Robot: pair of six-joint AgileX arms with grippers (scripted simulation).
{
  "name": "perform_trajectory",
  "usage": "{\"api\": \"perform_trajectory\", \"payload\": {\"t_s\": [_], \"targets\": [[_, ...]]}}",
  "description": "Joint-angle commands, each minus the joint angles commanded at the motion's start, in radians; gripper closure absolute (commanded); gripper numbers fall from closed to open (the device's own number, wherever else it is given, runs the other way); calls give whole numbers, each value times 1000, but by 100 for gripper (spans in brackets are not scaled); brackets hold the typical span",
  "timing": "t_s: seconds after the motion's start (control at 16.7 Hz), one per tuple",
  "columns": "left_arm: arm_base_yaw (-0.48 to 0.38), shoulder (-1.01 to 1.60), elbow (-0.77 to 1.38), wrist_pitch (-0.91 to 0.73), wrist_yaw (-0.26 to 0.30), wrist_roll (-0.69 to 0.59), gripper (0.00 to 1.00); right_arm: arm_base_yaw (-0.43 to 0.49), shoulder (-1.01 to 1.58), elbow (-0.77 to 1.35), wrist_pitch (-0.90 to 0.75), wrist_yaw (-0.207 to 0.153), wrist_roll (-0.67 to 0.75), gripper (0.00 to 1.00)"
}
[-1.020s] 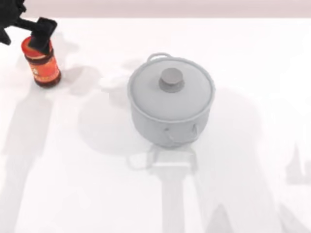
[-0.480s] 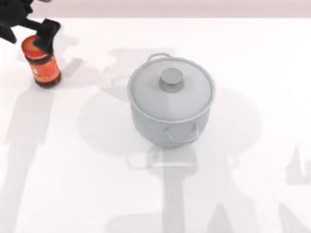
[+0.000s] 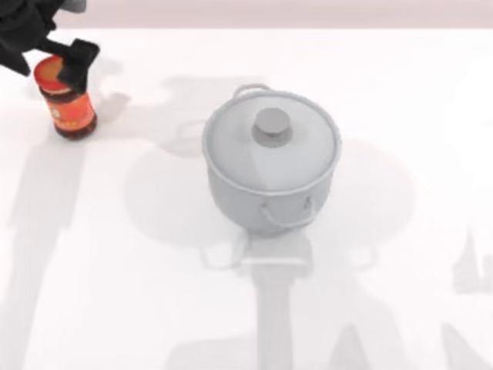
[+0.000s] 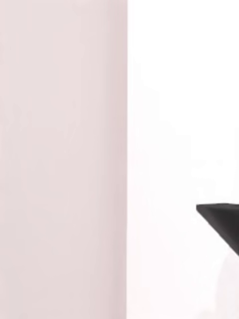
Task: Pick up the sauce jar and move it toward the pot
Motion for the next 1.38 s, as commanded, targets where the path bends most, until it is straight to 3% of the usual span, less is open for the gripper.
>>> {"api": "perform_trajectory", "payload": {"t_s": [0.42,1.2,1.38], "targets": [[-3,15,-88,103,0,-2,0,0,0,0,0,0,0,0],[-3,15,-88,103,0,-2,98,0,0,0,0,0,0,0],[-3,15,-88,103,0,-2,100,0,0,0,0,0,0,0]]}}
